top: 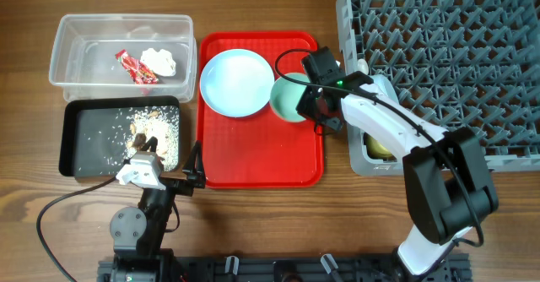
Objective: Sort waste into correct bins and load items into the dishwasher rack
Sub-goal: 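Grasp the green bowl rim and carry it into the rack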
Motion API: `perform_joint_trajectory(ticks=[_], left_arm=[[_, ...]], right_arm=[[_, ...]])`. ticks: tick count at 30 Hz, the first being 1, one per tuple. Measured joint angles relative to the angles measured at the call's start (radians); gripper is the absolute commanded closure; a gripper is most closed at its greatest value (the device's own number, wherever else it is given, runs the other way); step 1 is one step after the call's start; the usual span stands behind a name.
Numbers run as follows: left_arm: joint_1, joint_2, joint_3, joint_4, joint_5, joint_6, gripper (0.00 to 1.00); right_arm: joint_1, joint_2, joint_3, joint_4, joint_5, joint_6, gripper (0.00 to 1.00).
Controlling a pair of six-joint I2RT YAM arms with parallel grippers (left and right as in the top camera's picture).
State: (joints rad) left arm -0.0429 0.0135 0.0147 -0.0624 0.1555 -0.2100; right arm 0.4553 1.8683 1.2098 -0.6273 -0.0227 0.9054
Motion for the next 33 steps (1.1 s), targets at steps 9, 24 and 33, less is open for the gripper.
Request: perform_joint_trajectory(ticks=[9,24,33], left_arm=[[0.000,0.000,0.000,0.000,0.000,0.000,0.00],[0.000,0.000,0.000,0.000,0.000,0.000,0.00],[0.000,0.000,0.000,0.000,0.000,0.000,0.00]], right_arm=[[0.000,-0.106,0.000,-0.056,0.072,-0.117,0.96],[-0.027,-0.491,0.008,0.106,1.004,-0.626,0.96],[-0.116,-0.241,0.006,0.497,1.184,-1.106,0.96]])
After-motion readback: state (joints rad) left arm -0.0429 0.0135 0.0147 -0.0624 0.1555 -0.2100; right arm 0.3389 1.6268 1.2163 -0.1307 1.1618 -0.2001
